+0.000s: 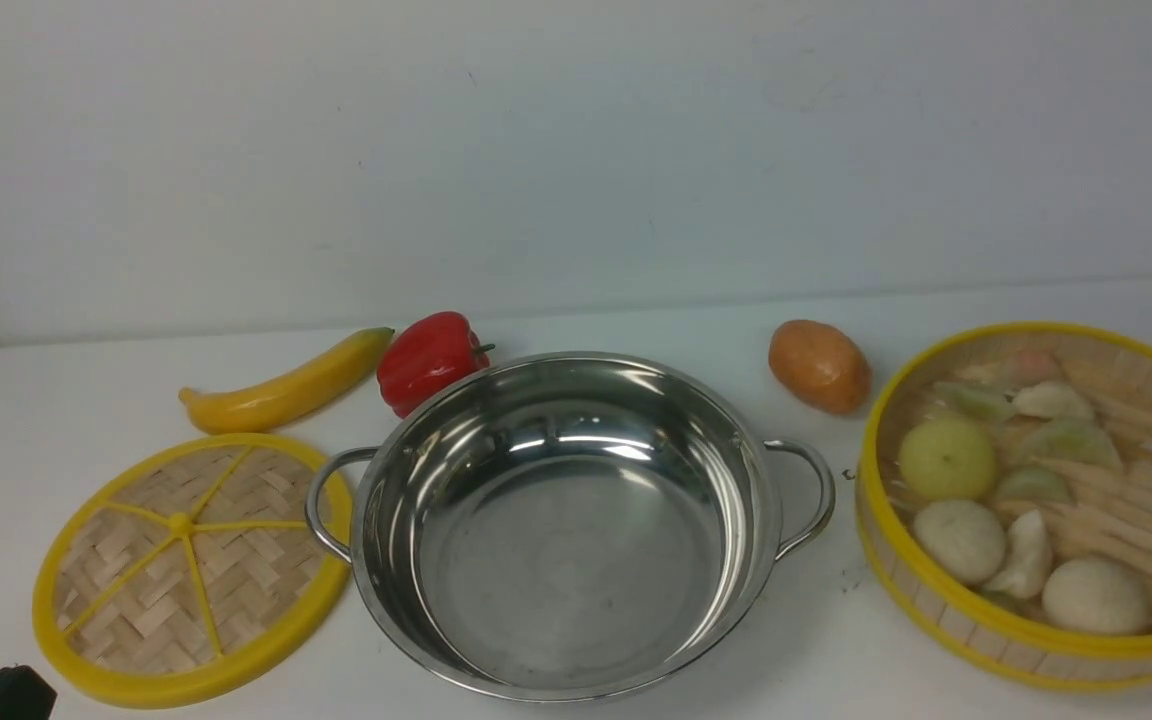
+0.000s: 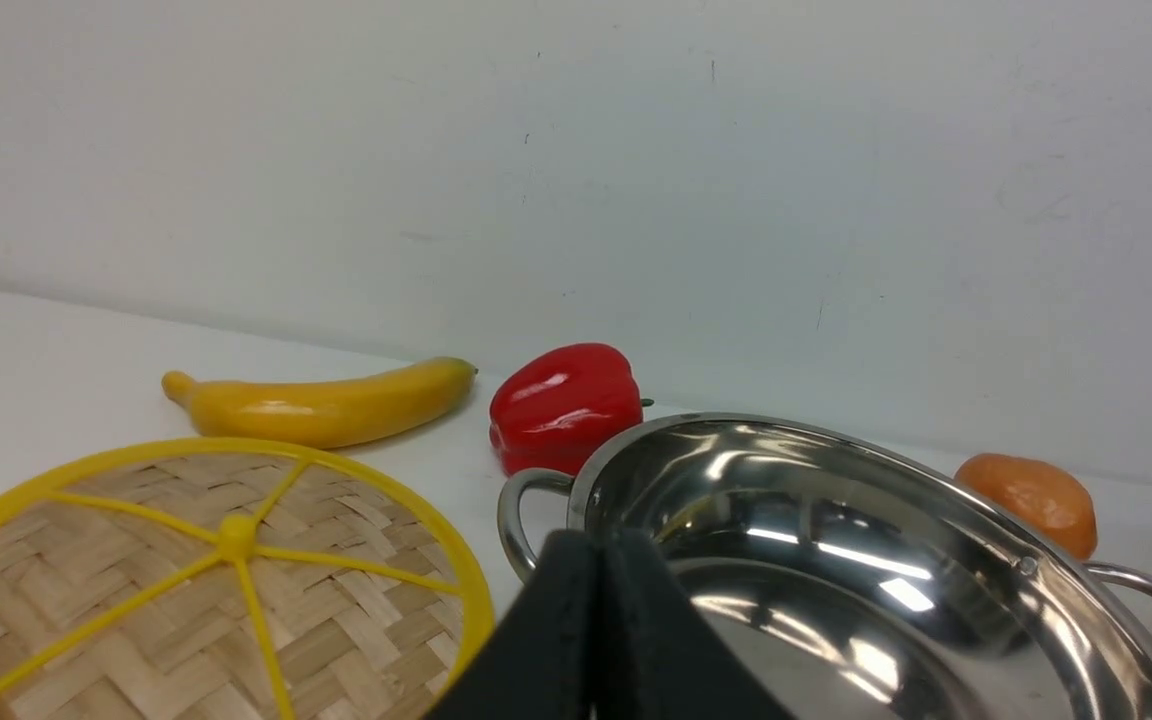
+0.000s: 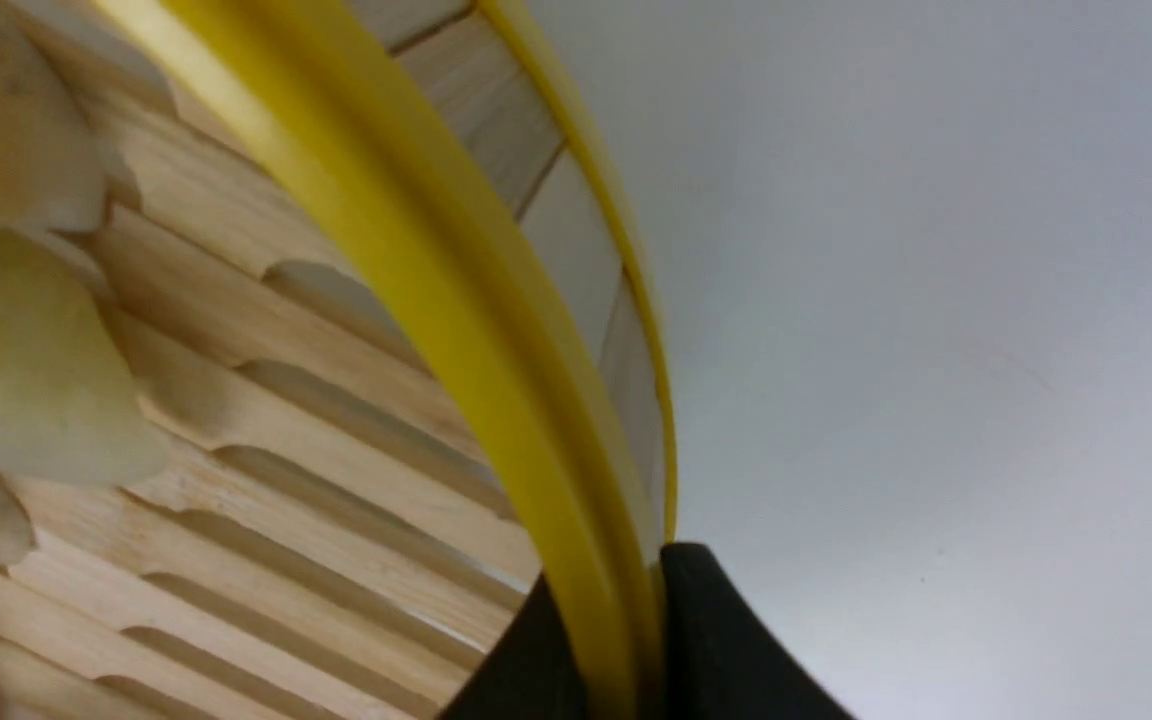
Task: Place the steamer in the pot on the white table, and put the lid on the steamer.
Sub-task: 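Reach for and grasp the rim of the bamboo steamer holding the buns with the right gripper, then place the bamboo steamer basket of food into the steel pot with the right gripper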
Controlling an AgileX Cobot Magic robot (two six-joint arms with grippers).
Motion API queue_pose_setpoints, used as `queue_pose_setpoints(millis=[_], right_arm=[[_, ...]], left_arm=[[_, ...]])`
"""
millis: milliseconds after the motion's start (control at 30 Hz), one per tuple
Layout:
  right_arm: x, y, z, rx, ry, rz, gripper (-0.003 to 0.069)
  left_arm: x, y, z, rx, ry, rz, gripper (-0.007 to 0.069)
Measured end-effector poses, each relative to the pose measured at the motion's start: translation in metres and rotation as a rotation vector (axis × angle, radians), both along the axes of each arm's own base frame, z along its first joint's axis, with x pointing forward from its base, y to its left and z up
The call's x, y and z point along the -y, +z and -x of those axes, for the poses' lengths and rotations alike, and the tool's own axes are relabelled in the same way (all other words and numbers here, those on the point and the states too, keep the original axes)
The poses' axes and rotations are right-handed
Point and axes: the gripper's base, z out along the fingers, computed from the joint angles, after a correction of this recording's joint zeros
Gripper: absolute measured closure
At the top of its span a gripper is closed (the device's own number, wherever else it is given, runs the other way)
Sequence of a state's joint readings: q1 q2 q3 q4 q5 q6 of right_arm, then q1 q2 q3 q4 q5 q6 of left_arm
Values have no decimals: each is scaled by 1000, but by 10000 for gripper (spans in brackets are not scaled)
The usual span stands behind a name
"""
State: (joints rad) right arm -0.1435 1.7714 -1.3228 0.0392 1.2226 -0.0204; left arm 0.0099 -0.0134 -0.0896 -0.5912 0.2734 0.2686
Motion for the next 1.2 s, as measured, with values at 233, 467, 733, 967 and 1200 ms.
queue_pose_setpoints(millis=[233, 467, 733, 967, 1200], right_arm=[[-4, 17, 3, 45, -7, -29, 629], [-12, 55, -8, 181, -23, -119, 629], [-55, 89, -23, 293, 77, -179, 629], [-132, 80, -51, 268, 173, -270, 631], [-206, 49, -69, 201, 258, -317, 631]], left_arm=[[0, 0, 0, 0, 0, 0, 688], [0, 0, 0, 0, 0, 0, 688], [0, 0, 0, 0, 0, 0, 688], [0, 0, 0, 0, 0, 0, 688], [0, 0, 0, 0, 0, 0, 688]])
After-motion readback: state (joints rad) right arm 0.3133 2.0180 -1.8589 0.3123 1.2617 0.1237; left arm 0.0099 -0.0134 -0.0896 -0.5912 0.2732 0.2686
